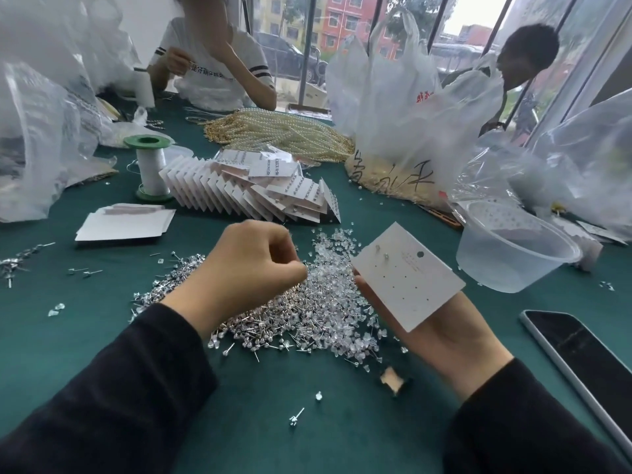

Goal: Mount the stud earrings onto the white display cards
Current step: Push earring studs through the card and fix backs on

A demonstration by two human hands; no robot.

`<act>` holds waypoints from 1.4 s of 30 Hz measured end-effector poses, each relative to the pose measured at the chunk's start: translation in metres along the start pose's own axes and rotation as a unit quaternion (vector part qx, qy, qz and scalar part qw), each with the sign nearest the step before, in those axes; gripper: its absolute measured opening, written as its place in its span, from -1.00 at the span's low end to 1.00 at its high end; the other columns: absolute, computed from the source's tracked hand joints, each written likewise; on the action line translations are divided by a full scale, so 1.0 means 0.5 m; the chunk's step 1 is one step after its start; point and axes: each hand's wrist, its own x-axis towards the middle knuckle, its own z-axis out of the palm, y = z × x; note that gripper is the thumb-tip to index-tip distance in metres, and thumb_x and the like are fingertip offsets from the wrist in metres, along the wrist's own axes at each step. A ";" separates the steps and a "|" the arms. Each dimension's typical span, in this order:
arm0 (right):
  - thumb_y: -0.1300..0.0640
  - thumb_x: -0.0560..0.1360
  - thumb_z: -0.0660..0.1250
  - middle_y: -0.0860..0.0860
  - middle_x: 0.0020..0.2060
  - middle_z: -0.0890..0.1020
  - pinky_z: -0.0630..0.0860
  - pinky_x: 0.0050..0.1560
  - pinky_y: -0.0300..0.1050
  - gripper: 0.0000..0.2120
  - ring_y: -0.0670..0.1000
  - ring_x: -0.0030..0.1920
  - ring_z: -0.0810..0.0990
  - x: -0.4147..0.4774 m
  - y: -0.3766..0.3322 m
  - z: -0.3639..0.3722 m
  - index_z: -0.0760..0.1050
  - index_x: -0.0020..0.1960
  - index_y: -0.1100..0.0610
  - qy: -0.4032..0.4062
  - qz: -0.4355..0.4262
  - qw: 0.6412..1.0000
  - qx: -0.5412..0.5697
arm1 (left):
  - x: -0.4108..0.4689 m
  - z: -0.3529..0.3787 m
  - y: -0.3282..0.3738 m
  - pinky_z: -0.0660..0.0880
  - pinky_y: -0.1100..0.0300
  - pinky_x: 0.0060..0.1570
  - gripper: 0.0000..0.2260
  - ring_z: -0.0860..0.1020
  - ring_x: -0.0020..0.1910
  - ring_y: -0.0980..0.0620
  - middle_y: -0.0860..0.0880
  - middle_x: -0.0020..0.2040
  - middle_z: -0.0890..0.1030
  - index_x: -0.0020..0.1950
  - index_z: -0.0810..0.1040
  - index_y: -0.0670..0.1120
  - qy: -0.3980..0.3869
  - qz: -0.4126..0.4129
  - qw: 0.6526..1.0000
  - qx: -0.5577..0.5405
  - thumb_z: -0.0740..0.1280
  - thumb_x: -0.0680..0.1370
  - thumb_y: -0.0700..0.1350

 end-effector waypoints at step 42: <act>0.26 0.43 0.33 -0.05 -0.29 0.58 0.47 -0.26 -0.27 -0.92 -0.11 -0.26 0.56 0.000 0.066 -0.003 0.50 -0.18 0.10 0.076 -0.358 0.714 -0.596 | -0.027 0.060 0.057 0.55 0.30 -0.44 -0.96 0.64 -0.41 -0.01 -0.19 -0.37 0.65 -0.27 0.62 -0.35 -0.125 -0.218 0.838 -0.485 0.38 0.31 -0.42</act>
